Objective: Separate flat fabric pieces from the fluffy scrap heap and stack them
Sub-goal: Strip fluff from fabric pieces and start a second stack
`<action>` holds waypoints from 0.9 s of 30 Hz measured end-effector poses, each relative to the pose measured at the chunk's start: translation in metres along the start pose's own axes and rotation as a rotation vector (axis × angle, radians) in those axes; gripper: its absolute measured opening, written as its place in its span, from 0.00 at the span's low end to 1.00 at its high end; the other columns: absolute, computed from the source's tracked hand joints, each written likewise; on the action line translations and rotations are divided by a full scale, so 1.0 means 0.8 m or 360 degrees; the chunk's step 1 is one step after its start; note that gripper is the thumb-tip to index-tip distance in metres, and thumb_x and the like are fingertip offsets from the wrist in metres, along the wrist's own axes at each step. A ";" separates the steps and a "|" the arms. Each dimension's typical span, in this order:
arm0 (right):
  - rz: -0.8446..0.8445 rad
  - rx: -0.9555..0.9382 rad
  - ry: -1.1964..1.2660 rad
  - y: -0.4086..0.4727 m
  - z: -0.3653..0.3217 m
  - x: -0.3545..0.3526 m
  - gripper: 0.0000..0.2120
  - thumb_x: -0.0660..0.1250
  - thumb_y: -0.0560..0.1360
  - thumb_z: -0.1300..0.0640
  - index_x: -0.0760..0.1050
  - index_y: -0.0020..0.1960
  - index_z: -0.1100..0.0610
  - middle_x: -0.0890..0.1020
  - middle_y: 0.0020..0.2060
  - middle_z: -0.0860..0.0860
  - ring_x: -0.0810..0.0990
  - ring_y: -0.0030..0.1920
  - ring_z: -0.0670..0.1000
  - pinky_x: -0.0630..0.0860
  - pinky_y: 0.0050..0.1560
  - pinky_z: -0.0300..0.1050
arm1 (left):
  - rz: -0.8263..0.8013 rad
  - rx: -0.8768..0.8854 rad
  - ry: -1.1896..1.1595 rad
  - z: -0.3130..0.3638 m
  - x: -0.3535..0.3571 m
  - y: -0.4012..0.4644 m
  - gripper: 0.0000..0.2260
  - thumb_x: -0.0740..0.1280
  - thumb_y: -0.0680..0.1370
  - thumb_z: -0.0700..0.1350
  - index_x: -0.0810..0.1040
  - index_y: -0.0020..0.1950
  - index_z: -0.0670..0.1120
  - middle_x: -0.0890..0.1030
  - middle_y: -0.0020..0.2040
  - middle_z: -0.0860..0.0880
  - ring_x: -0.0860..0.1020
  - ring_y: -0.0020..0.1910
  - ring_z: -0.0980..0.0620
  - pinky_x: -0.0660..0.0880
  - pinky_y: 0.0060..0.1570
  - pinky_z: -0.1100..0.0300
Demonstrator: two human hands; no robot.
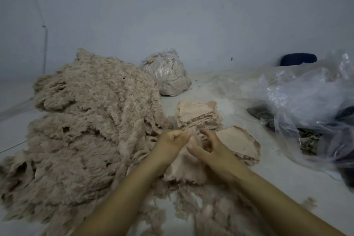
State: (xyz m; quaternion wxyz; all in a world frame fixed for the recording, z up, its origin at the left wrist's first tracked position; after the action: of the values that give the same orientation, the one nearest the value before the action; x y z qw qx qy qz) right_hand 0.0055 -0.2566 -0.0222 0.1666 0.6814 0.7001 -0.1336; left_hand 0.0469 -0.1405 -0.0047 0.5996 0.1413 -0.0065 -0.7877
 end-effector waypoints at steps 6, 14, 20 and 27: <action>0.0778 -0.0099 0.0430 0.007 0.032 -0.033 0.11 0.64 0.78 0.53 0.72 0.39 0.57 0.77 0.33 0.52 0.74 0.35 0.50 0.71 0.37 0.43 | 0.0081 -0.0172 -0.0047 -0.021 -0.003 -0.005 0.23 0.66 0.66 0.66 0.78 0.41 0.45 0.79 0.37 0.49 0.76 0.37 0.54 0.72 0.40 0.59; 0.0964 -0.0224 0.0281 0.014 0.026 -0.068 0.09 0.65 0.77 0.50 0.76 0.38 0.48 0.80 0.33 0.40 0.77 0.37 0.37 0.68 0.34 0.29 | 0.0260 -0.0241 -0.0434 -0.054 -0.007 -0.008 0.11 0.63 0.79 0.46 0.75 0.40 0.41 0.73 0.34 0.43 0.69 0.34 0.49 0.65 0.32 0.58; 0.1037 -0.0241 0.0019 0.019 0.020 -0.112 0.09 0.67 0.75 0.49 0.77 0.36 0.47 0.79 0.28 0.37 0.76 0.35 0.31 0.66 0.34 0.25 | 0.0214 0.0133 0.0146 -0.016 0.011 0.013 0.17 0.64 0.79 0.46 0.69 0.30 0.51 0.69 0.23 0.58 0.64 0.25 0.63 0.61 0.28 0.65; 0.1038 0.0106 -0.0177 0.062 0.061 -0.183 0.10 0.68 0.75 0.48 0.78 0.37 0.50 0.81 0.39 0.49 0.78 0.47 0.53 0.69 0.46 0.44 | 0.0059 -0.0095 0.0229 -0.015 0.055 0.072 0.10 0.62 0.80 0.50 0.75 0.46 0.44 0.73 0.30 0.51 0.69 0.24 0.55 0.66 0.23 0.65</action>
State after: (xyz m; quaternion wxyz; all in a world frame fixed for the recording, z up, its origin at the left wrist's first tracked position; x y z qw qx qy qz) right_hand 0.0595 -0.4080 -0.0038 0.2161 0.8664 0.4302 -0.1330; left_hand 0.0935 -0.1965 -0.0154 0.6168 0.1795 0.0575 -0.7642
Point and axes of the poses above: each hand's wrist, its own y-axis towards the middle knuckle, its own x-axis out of the palm, z = x × y, the point moved 10 cm from there along y, towards the middle knuckle
